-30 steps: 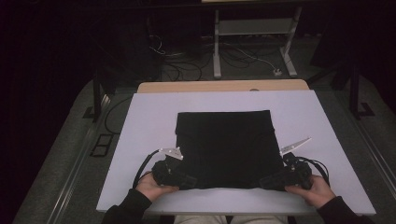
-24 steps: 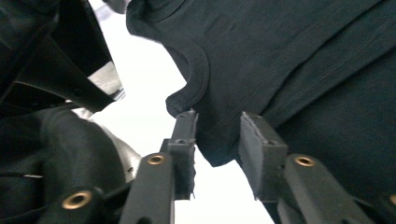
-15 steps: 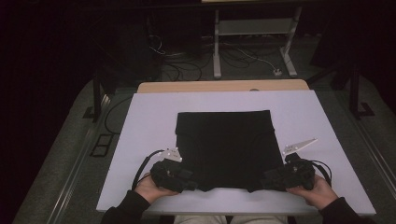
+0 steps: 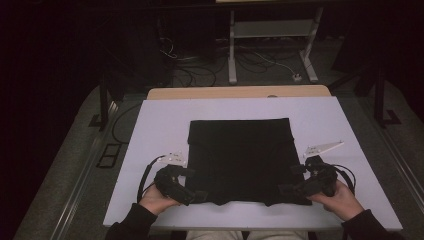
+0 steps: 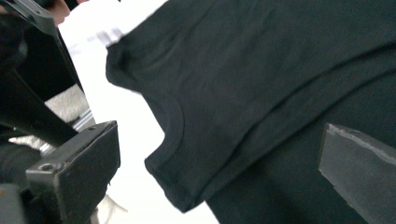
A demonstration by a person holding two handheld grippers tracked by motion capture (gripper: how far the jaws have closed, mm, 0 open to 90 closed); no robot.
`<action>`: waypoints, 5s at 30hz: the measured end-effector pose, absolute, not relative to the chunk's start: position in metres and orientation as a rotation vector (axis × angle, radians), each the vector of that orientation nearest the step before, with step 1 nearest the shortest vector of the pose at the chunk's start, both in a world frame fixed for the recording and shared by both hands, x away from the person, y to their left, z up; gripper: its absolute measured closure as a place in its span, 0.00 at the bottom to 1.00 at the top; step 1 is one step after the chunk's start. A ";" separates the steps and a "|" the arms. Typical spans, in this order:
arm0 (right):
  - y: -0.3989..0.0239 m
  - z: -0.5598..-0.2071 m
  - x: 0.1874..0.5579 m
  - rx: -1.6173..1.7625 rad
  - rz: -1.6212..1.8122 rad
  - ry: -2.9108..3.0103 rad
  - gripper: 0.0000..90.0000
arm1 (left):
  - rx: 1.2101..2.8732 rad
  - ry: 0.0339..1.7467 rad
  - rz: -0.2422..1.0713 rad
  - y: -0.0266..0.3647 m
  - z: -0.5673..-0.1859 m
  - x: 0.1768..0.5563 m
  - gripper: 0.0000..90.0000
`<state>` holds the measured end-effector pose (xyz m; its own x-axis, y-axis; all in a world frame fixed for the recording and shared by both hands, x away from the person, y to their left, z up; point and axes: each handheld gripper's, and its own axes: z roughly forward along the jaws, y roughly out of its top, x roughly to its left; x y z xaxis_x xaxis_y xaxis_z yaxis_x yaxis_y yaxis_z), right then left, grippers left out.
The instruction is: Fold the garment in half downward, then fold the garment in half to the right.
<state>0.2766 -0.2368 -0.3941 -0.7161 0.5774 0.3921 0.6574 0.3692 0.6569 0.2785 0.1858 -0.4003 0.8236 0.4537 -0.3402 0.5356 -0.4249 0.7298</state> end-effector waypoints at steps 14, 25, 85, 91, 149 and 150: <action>-0.227 -0.393 0.296 -1.159 -1.266 -2.584 0.00 | 1.967 0.856 0.051 0.214 -0.402 0.279 0.00; -0.217 -0.379 0.321 -1.176 -1.355 -2.604 0.00 | 1.972 0.865 0.140 0.220 -0.405 0.277 0.00; -0.105 -0.368 0.464 -1.062 -1.382 -2.690 0.00 | 2.055 0.860 0.159 0.238 -0.432 0.257 0.00; -0.085 -0.368 0.472 -1.035 -1.363 -2.706 0.00 | 2.071 0.836 0.133 0.235 -0.435 0.257 0.00; 0.025 -0.416 0.518 -1.004 -1.229 -2.757 0.00 | 2.205 0.676 0.085 0.215 -0.449 0.250 0.48; 0.027 -0.417 0.519 -1.011 -1.228 -2.756 0.00 | 2.205 0.676 0.088 0.215 -0.449 0.250 0.49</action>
<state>0.5188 0.0265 -0.4170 -0.7976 0.5655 0.2100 0.5343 0.5006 0.6811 0.2497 0.2151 -0.4486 0.8542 0.4960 -0.1560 0.4397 -0.5289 0.7259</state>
